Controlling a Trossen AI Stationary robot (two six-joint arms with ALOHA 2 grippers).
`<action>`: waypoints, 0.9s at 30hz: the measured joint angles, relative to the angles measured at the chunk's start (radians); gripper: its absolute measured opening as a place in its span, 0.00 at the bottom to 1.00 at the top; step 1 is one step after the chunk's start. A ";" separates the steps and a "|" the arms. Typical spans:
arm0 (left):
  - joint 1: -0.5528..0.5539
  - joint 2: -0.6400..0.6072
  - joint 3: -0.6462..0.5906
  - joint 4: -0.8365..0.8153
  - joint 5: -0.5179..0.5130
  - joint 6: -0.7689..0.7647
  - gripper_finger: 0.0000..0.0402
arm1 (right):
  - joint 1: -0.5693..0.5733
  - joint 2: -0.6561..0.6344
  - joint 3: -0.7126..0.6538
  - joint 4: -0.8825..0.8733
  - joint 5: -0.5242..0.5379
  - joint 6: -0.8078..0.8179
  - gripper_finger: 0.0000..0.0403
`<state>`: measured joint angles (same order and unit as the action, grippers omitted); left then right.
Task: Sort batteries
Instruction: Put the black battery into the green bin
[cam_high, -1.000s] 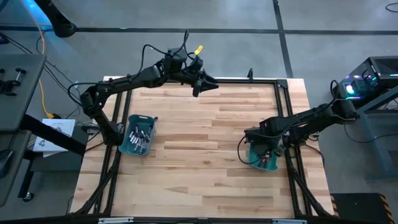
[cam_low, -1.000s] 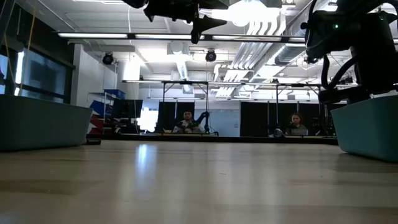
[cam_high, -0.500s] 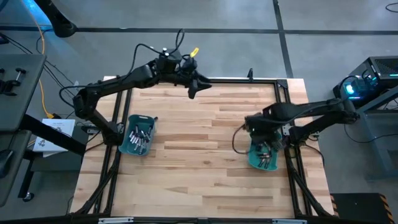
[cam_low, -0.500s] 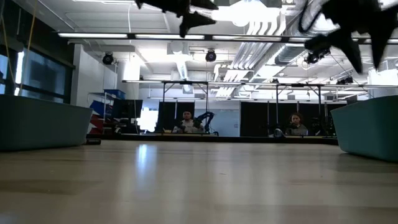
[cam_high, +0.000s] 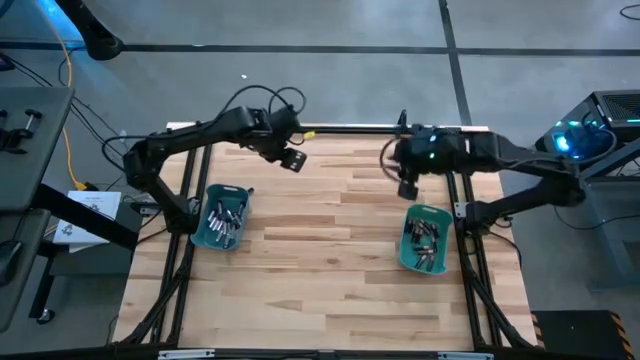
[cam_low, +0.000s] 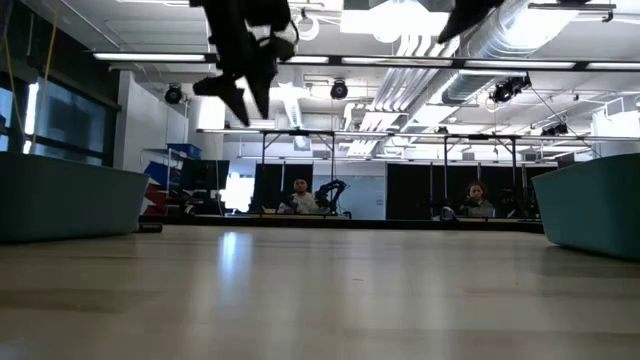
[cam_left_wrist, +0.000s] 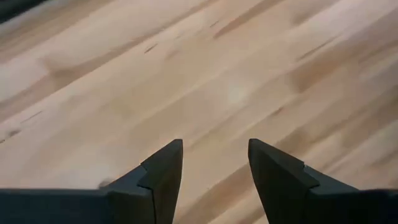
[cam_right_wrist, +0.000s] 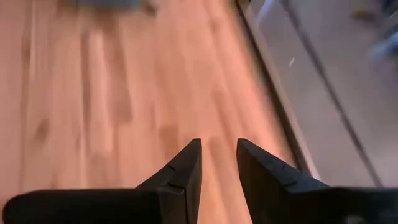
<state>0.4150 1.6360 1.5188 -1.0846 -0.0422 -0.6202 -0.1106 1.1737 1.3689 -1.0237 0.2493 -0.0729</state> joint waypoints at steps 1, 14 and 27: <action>0.009 0.013 0.000 -0.023 0.002 0.021 0.44 | -0.016 -0.007 -0.005 0.044 0.002 -0.015 0.23; 0.112 0.287 -0.002 -0.442 0.023 0.357 0.51 | -0.108 -0.019 -0.009 0.098 -0.022 -0.164 0.23; 0.168 0.574 -0.002 -0.439 0.031 0.518 0.39 | -0.108 -0.026 -0.009 0.045 -0.025 -0.116 0.23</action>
<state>0.5826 2.2096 1.5173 -1.5233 -0.0113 -0.1022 -0.2184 1.1481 1.3598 -0.9785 0.2245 -0.1885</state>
